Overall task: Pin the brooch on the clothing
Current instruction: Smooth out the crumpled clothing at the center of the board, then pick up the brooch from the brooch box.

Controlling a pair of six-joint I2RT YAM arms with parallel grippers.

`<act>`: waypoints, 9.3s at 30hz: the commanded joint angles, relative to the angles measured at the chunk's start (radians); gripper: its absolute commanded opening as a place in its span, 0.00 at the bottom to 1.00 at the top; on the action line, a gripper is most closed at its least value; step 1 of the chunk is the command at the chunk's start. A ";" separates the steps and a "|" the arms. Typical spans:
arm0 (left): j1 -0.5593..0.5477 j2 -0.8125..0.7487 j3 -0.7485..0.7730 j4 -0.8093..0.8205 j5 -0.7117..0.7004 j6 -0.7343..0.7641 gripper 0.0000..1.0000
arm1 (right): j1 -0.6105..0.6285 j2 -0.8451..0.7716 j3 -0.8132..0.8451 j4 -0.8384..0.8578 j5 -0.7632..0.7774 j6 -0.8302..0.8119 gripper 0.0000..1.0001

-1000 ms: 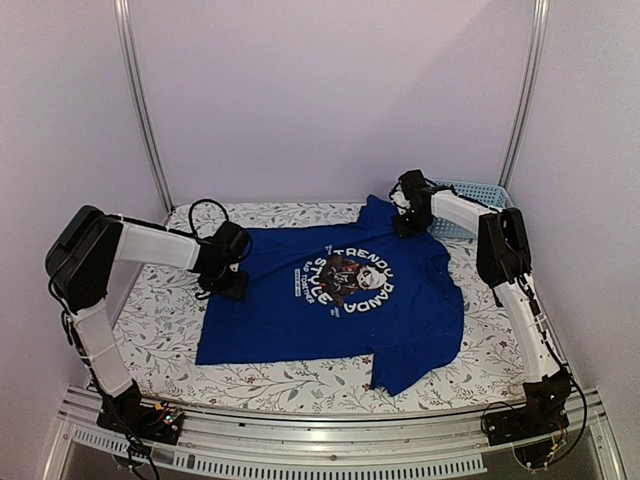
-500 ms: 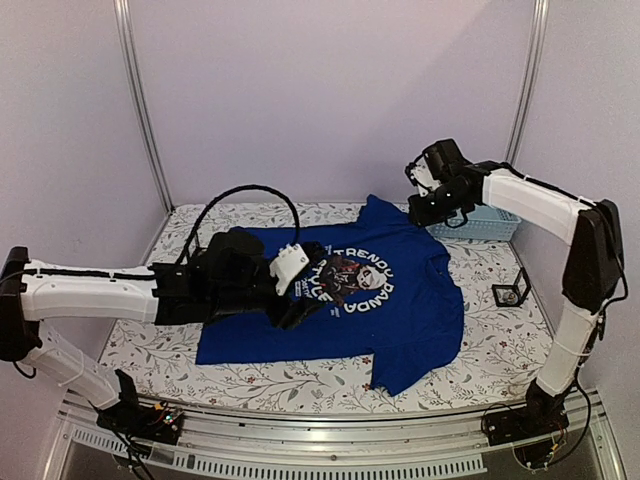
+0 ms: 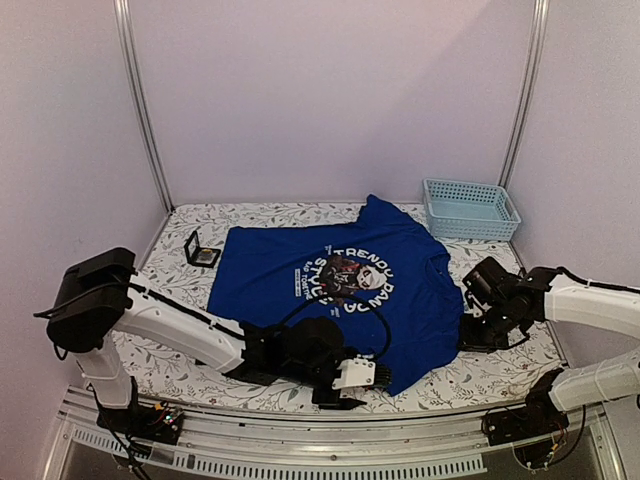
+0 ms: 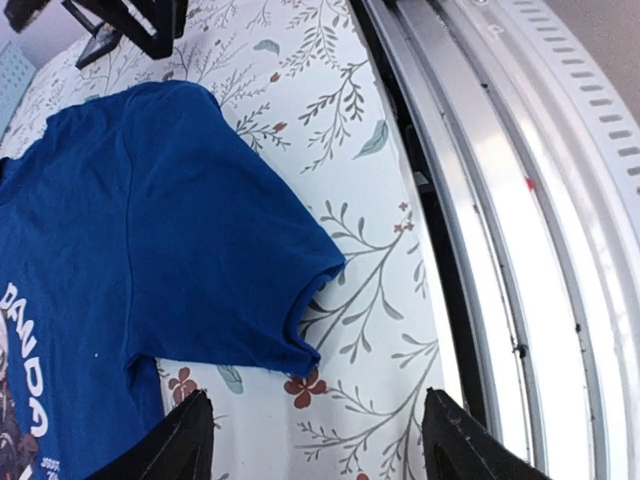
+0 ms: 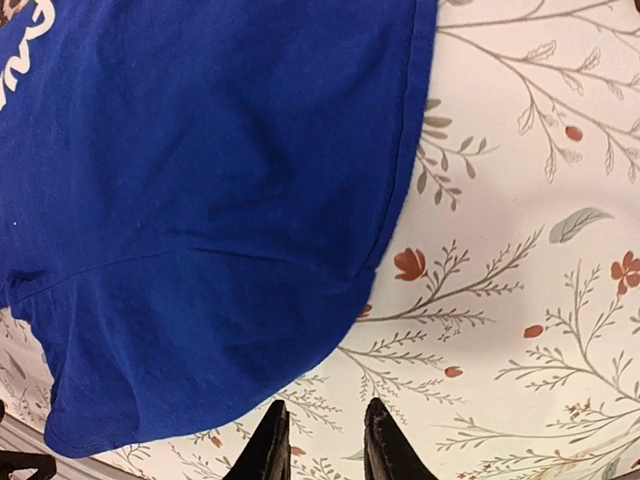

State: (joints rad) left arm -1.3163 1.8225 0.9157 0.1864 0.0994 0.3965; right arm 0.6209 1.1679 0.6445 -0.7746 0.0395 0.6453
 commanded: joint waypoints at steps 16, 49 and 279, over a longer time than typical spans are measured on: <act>0.039 0.102 0.101 0.099 -0.197 -0.136 0.00 | 0.048 0.161 -0.097 0.361 -0.090 0.138 0.09; 0.358 0.308 0.310 0.060 -0.054 -0.372 0.00 | 0.091 0.283 0.315 0.283 -0.134 -0.280 0.13; 1.128 0.298 0.525 -0.541 -0.269 -0.518 0.52 | 0.068 0.742 0.701 0.289 0.235 -0.516 0.90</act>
State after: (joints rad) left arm -0.2062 2.1155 1.4086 -0.3420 -0.1680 -0.1387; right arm 0.6933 1.8938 1.3479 -0.4862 0.2539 0.1368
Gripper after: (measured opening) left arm 0.524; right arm 0.900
